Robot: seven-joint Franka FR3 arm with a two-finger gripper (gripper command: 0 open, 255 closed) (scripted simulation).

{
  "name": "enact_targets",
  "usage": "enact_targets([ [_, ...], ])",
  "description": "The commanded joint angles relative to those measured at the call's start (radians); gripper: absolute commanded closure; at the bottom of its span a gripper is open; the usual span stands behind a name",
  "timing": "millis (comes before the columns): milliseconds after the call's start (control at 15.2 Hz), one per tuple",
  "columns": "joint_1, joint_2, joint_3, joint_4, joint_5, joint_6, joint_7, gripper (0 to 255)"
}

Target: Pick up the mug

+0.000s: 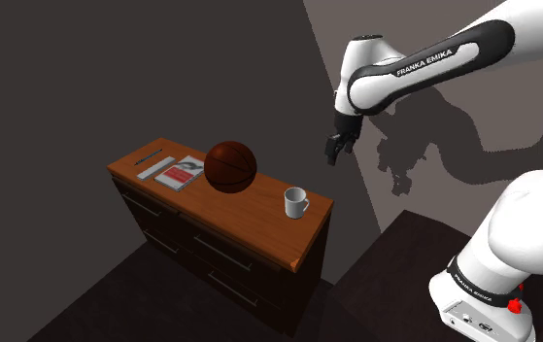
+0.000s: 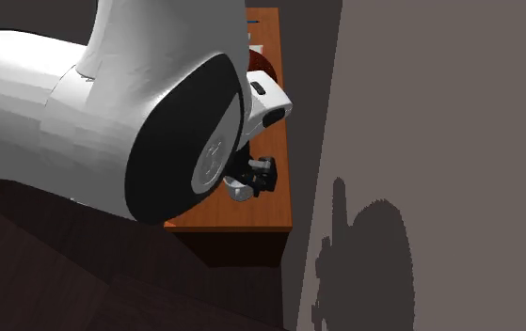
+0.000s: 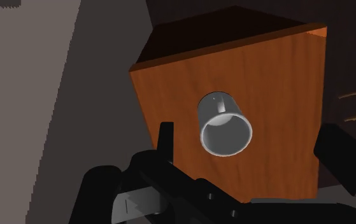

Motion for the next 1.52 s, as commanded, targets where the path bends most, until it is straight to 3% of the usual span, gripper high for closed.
enact_targets([
  [0,0.003,0.077,-0.002,0.009,0.008,0.072,-0.004,0],
  [594,0.015,0.437,-0.005,0.119,0.066,0.326,-0.045,0],
  [1122,0.005,0.762,0.018,0.309,0.125,0.463,-0.088,0],
  [1452,0.001,0.814,0.024,0.318,0.132,0.506,-0.095,0],
])
